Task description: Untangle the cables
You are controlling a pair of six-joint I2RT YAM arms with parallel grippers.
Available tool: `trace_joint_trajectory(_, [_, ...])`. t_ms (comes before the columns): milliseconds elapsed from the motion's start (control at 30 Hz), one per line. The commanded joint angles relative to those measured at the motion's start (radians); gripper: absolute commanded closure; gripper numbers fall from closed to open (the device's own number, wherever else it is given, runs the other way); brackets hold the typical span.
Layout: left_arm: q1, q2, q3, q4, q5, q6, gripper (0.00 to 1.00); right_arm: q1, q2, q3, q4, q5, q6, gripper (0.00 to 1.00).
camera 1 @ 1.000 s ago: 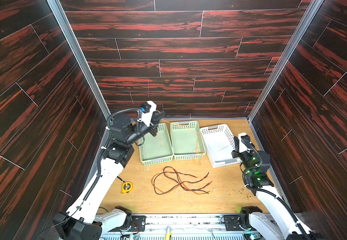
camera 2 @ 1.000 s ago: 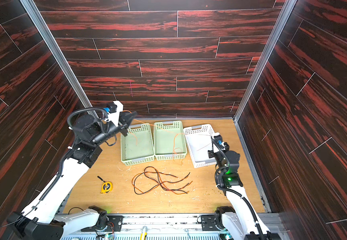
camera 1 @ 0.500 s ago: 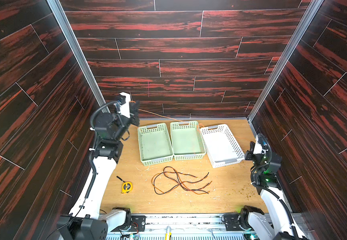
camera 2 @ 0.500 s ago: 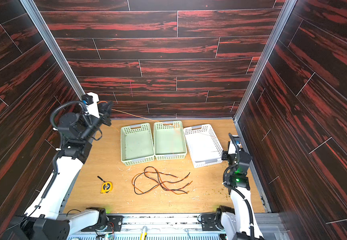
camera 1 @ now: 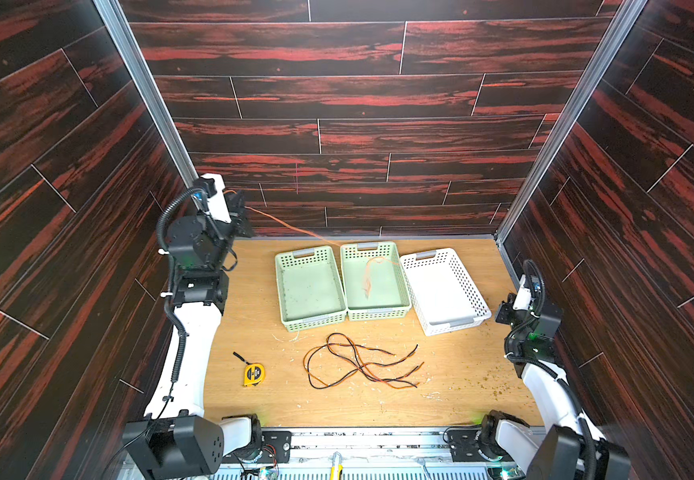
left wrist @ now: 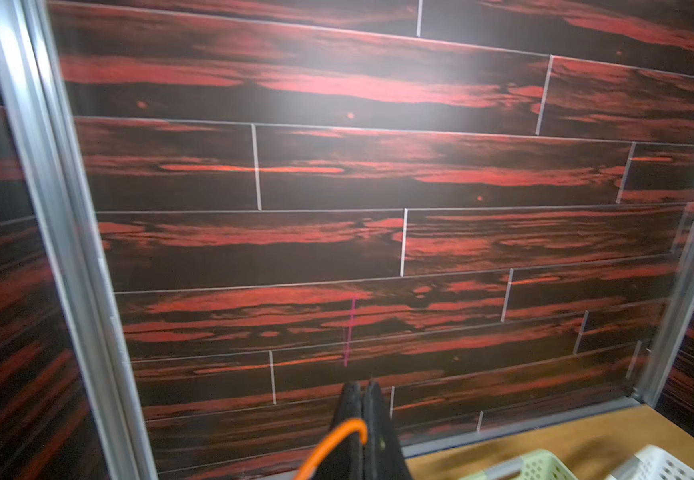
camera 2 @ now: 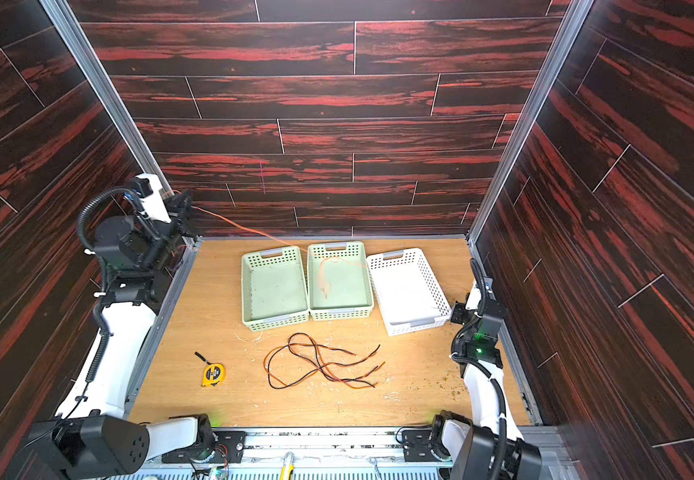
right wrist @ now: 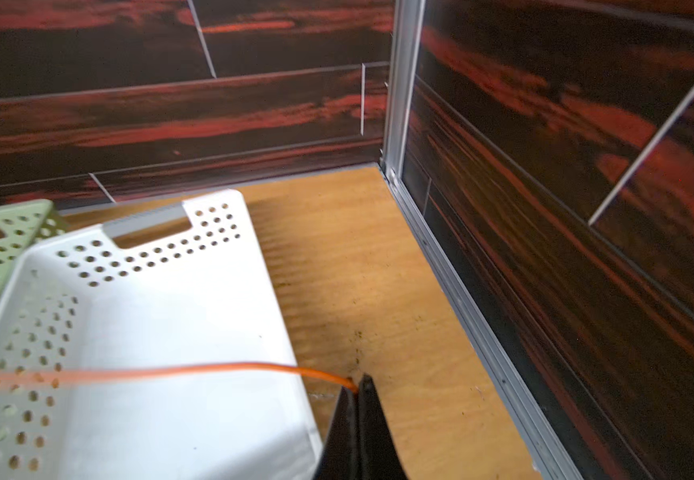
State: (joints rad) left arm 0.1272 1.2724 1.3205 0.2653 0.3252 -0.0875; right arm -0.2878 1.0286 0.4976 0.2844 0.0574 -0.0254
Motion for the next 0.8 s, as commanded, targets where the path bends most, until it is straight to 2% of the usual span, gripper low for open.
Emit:
trace_joint_trajectory(0, [0.030,0.010,0.042,0.031,-0.025,-0.023,1.00,-0.023,0.030,0.015,0.003,0.027,0.034,1.00])
trace_joint_trajectory(167, [0.106,0.032,0.053,0.066,-0.020,-0.085,1.00,-0.060,0.046,-0.002,0.019,0.023,0.059,1.00])
trace_joint_trajectory(633, [0.225,0.082,0.085,0.070,-0.028,-0.102,1.00,-0.138,0.104,-0.021,0.046,0.053,0.091,1.00])
trace_joint_trajectory(767, [0.233,0.100,0.119,0.065,0.036,-0.122,1.00,-0.140,0.103,-0.022,0.053,0.043,0.093,1.00])
